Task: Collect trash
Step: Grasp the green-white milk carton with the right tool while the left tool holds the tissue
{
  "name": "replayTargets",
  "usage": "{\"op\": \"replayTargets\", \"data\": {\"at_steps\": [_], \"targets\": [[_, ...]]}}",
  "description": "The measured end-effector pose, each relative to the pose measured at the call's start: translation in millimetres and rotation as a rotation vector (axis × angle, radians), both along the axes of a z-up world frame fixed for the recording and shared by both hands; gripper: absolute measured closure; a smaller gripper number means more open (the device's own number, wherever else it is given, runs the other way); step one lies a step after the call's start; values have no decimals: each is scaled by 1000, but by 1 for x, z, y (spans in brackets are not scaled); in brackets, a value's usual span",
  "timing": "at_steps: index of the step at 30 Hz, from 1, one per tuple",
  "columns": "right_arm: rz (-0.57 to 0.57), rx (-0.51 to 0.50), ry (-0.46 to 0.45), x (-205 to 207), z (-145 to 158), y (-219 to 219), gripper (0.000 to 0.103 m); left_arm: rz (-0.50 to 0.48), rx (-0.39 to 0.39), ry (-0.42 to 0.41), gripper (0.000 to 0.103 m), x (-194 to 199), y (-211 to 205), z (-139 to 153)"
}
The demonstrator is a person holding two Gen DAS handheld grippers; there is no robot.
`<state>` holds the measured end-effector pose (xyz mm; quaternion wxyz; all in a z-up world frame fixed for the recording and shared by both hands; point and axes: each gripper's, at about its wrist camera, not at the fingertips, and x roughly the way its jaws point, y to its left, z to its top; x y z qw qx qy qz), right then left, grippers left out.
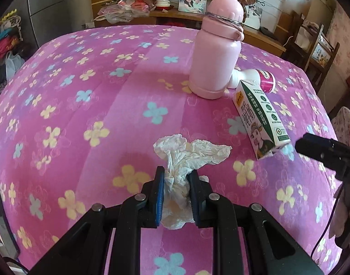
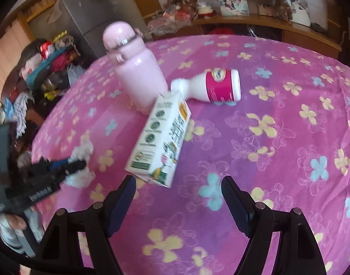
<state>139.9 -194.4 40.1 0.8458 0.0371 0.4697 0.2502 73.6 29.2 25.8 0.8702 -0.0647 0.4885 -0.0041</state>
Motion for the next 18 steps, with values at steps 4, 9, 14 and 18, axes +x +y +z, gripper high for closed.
{"op": "replayTargets", "data": {"at_steps": [4, 9, 14, 18], "targets": [[-24, -24, -14, 4, 7, 14, 23, -8, -12, -4, 82, -5, -4, -3], [-55, -65, -7, 23, 7, 37, 23, -19, -15, -10, 82, -9, -9, -4], [-76, -139, 24, 49, -5, 58, 23, -12, -45, -13, 82, -7, -8, -6], [-87, -150, 38, 57, -13, 61, 28, -11, -55, -15, 82, -7, -9, -8]]}}
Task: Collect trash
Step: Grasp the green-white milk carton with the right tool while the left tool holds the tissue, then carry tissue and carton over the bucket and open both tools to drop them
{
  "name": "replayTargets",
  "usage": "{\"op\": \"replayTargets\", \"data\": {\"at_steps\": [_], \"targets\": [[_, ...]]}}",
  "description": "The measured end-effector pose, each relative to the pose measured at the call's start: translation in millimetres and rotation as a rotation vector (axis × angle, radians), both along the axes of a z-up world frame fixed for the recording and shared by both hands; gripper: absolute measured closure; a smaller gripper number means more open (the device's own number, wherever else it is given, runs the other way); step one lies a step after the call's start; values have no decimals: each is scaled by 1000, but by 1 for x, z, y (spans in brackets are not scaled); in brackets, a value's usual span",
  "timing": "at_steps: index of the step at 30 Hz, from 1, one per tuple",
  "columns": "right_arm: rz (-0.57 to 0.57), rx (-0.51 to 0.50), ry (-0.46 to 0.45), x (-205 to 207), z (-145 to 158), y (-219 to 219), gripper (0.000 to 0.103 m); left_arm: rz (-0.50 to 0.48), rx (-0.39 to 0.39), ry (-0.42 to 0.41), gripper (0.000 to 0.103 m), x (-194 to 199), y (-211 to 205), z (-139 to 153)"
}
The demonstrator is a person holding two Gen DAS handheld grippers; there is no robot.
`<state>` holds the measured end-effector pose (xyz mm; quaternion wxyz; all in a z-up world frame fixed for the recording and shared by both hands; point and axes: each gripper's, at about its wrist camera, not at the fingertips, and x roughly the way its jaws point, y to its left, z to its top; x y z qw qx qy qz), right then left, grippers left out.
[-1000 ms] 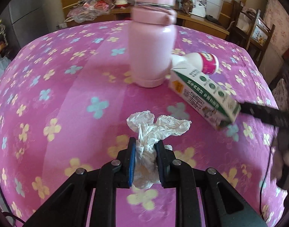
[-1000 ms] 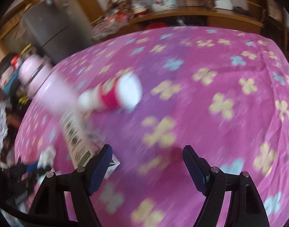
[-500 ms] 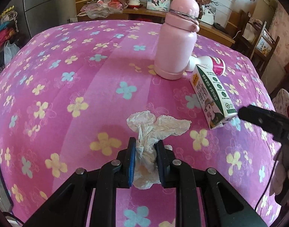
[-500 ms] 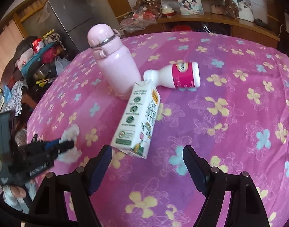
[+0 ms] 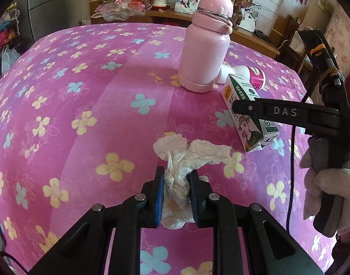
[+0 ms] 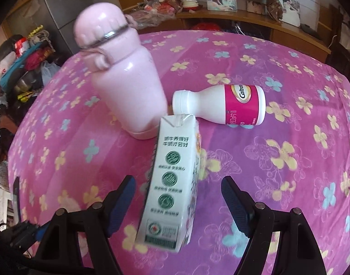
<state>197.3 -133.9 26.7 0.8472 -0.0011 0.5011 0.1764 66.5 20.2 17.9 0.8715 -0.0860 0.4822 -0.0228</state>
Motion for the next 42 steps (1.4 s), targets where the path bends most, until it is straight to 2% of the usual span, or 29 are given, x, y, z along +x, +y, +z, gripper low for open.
{"op": "replayTargets", "data": {"at_steps": [2, 4, 12, 26, 34, 42], "targets": [[3, 1, 4, -1, -1, -2, 58, 1, -4, 4, 82, 0, 0, -2], [13, 1, 4, -5, -1, -5, 61, 0, -8, 5, 82, -1, -2, -2], [34, 4, -21, -49, 13, -40, 61, -40, -16, 0, 82, -15, -26, -2], [-55, 29, -58, -165, 27, -140, 61, -137, -23, -12, 82, -60, -94, 5], [-116, 28, -78, -216, 30, -189, 61, -224, -38, -20, 82, -82, -137, 13], [-213, 14, -107, -256, 35, -250, 61, -353, -67, -32, 82, -98, -203, 27]]}}
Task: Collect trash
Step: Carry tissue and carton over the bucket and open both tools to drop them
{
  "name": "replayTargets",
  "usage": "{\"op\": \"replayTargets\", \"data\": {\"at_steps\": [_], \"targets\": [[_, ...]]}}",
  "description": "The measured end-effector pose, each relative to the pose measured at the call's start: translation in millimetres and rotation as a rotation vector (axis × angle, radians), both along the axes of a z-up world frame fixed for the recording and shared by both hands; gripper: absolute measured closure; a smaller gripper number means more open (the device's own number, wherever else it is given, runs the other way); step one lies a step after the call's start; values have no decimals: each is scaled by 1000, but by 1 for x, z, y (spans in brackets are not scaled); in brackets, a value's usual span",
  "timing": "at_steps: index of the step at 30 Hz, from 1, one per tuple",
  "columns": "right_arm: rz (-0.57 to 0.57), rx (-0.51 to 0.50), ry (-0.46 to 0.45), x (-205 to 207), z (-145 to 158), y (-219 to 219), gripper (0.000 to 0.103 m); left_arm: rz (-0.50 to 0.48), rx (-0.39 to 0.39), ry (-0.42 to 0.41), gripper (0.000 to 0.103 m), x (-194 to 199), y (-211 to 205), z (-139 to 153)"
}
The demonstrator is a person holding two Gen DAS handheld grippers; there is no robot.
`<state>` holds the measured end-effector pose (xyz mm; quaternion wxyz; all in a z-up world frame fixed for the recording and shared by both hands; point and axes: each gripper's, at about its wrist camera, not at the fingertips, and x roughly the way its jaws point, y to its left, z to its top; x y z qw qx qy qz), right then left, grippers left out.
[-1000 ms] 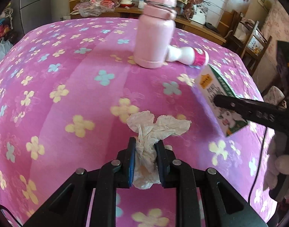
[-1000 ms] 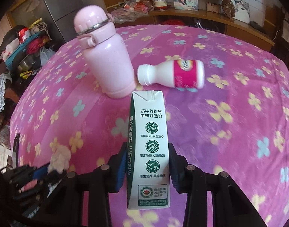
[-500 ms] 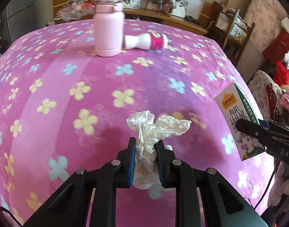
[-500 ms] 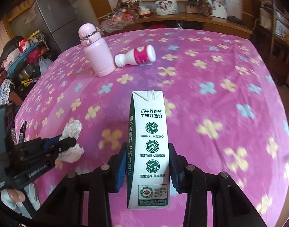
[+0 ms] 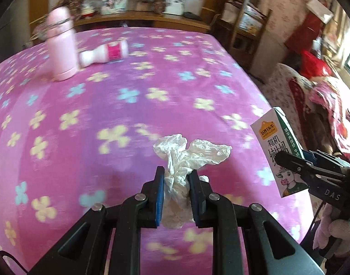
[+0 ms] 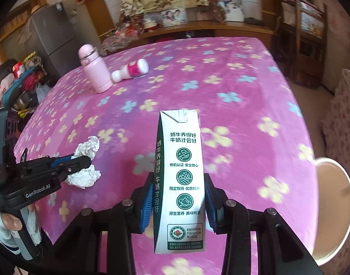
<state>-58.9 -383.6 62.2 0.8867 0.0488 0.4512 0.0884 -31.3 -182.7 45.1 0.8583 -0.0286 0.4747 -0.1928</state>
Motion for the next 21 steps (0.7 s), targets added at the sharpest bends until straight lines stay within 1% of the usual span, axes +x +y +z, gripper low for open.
{"op": "replayTargets", "data": {"at_steps": [13, 21], "targets": [[-218, 16, -4, -50, 1, -122, 61, -224, 12, -22, 82, -20, -139, 12], [-349, 3, 7, -72, -5, -186, 61, -324, -5, -5, 82, -27, -207, 10]]}}
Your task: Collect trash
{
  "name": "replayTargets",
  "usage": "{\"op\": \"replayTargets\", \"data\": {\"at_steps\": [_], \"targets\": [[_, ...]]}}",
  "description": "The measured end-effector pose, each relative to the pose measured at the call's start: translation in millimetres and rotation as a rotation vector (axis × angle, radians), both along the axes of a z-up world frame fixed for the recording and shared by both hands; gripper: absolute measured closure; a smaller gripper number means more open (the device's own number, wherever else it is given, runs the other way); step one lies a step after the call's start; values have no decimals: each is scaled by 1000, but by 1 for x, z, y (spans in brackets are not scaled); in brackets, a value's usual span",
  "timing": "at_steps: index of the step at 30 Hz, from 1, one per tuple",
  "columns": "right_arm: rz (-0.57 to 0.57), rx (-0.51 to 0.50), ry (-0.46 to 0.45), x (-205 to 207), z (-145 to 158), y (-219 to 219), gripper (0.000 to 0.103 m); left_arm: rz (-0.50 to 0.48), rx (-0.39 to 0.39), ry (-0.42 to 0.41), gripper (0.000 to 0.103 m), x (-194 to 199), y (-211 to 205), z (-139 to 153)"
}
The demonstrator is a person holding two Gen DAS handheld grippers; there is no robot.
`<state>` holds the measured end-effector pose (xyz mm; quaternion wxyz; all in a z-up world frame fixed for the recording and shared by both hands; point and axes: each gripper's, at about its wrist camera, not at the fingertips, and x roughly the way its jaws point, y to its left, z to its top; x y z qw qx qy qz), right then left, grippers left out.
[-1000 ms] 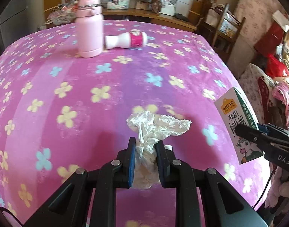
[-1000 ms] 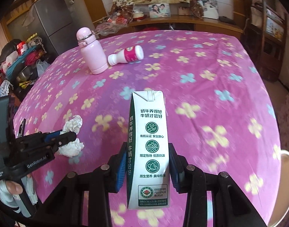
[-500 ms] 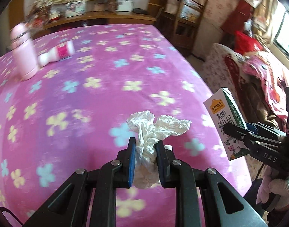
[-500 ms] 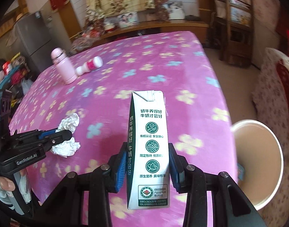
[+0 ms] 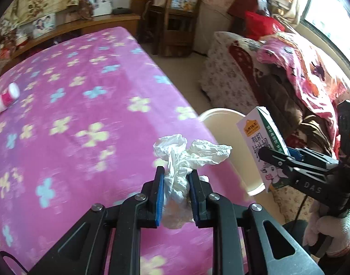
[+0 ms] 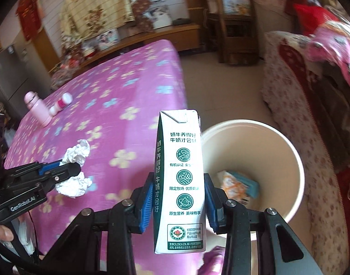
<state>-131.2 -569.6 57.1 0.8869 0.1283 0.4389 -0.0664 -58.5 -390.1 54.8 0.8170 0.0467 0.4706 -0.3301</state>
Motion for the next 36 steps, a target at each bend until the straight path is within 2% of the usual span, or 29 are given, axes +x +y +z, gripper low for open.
{"op": "replayTargets", "data": {"at_steps": [6, 15, 18, 22, 23, 28, 36], "targets": [[-84, 13, 20, -13, -11, -40, 61, -67, -10, 24, 82, -5, -48, -4], [-169, 26, 54, -22, -34, -79, 61, -118, -24, 63, 81, -6, -100, -17], [-189, 39, 59, -23, -40, -89, 61, -123, -27, 75, 76, -5, -109, -21], [-221, 64, 55, -24, -45, -97, 59, -120, -53, 88, 50, -2, -112, -23], [-227, 72, 50, -24, -45, -99, 56, -117, -57, 89, 47, -1, -111, -23], [-244, 99, 37, -23, -47, -105, 45, -95, -59, 78, 46, 2, -103, -22], [-230, 97, 15, -28, -41, -91, 45, -55, -18, -11, 46, -5, -84, -16]]}}
